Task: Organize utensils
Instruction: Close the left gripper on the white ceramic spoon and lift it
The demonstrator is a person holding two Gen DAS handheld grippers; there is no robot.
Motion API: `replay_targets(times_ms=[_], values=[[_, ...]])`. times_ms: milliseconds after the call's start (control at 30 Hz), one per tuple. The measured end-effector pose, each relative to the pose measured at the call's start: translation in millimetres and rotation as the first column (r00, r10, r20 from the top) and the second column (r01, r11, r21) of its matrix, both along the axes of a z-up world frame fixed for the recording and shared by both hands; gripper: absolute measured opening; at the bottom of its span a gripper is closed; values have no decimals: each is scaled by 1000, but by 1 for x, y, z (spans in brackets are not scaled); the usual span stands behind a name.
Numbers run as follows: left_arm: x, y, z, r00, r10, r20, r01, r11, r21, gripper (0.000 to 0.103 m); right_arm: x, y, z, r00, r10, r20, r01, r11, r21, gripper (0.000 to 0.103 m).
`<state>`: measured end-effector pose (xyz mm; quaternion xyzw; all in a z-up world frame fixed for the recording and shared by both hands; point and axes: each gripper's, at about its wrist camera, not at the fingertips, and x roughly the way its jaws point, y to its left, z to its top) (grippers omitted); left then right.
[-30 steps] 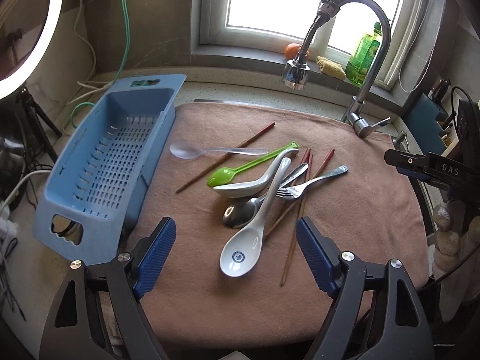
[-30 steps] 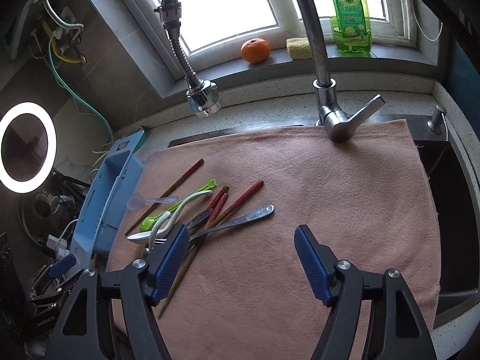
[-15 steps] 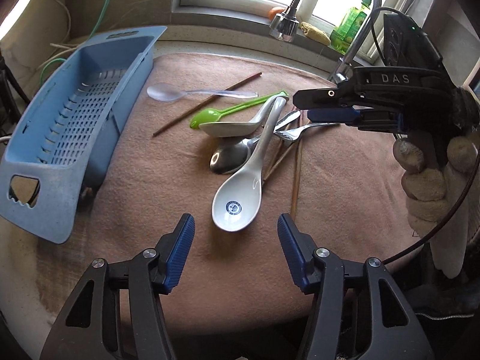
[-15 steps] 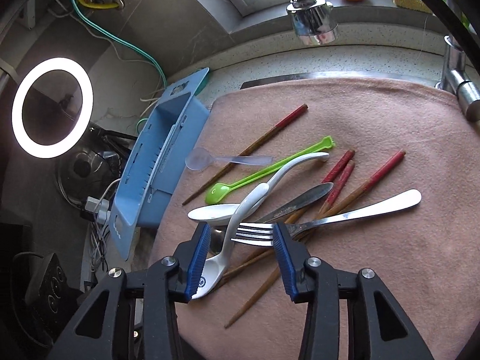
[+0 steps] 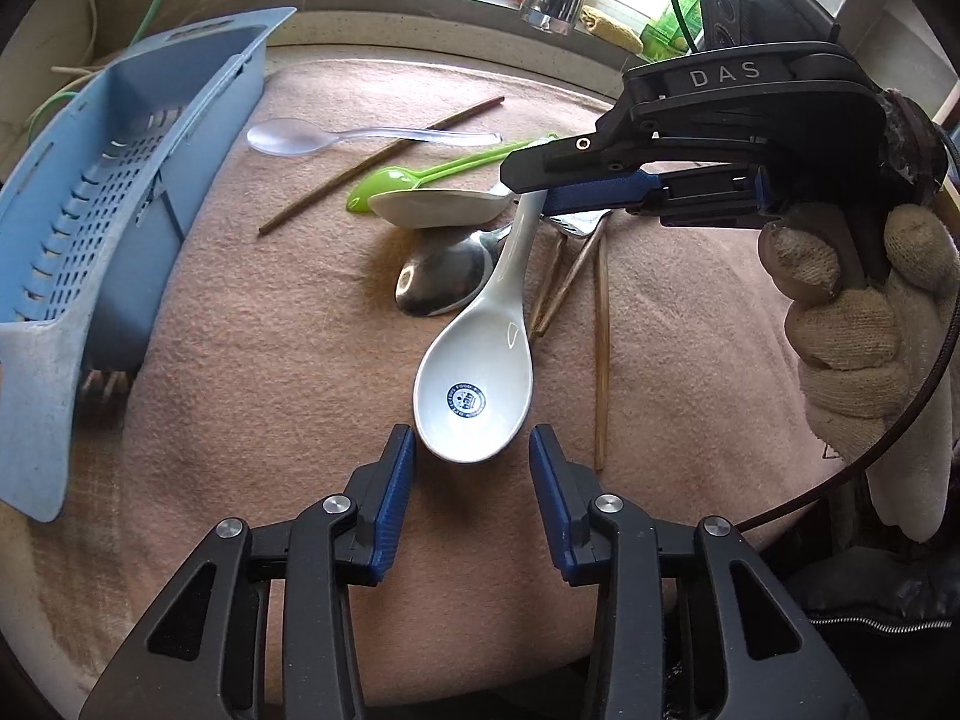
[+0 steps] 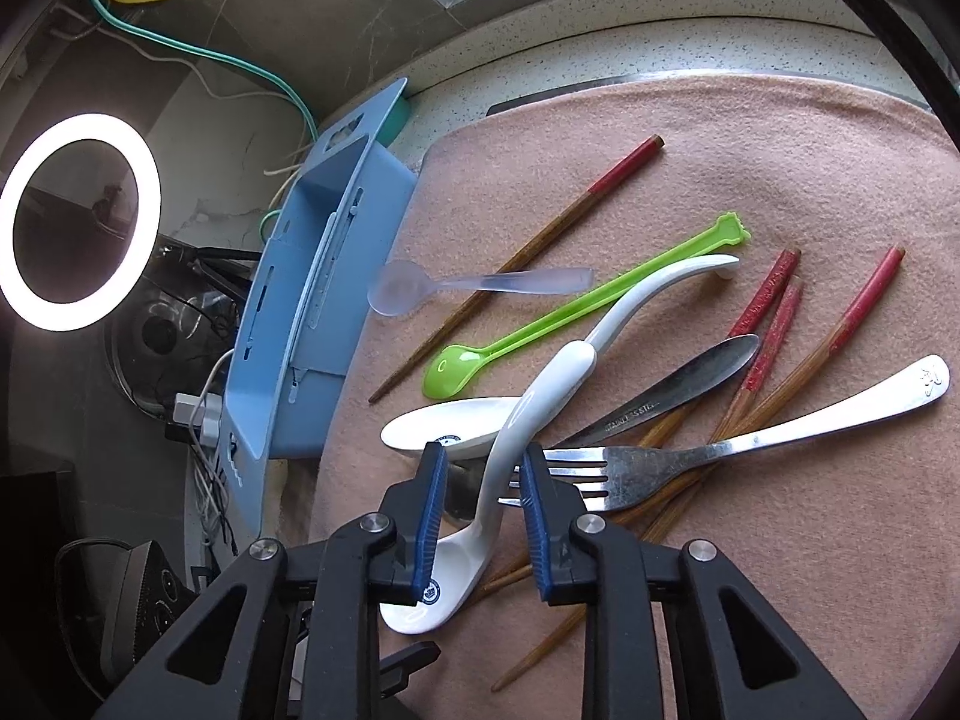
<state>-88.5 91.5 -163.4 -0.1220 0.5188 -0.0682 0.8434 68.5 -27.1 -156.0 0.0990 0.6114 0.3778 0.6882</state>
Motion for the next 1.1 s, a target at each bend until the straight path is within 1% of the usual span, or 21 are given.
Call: replay_targets(times_ms=[133, 200, 333, 533, 867, 1100], values=[[4, 3, -2, 1000, -5, -4, 5, 1000, -10, 37, 3, 2, -3, 1000, -7, 2, 7, 1000, -17, 17], [5, 5, -3, 1000, -5, -1, 5, 1000, -20, 37, 3, 3, -4, 1000, -7, -4, 6, 1000, -20, 12], [8, 8, -5, 1000, -1, 0, 1, 999, -41, 36, 4, 4, -5, 1000, -12, -7, 12, 1000, -18, 11], [7, 9, -2, 1000, 1, 11, -1, 999, -41, 36, 4, 2, -2, 1000, -14, -4, 14, 1000, -5, 10], [-3, 15, 19, 998, 23, 61, -20, 999, -44, 36, 3, 5, 20, 1000, -15, 11, 14, 999, 41, 10], [-8, 31, 41, 992, 46, 115, -43, 999, -27, 35, 5, 28, 44, 999, 10, 48, -14, 997, 80, 9]])
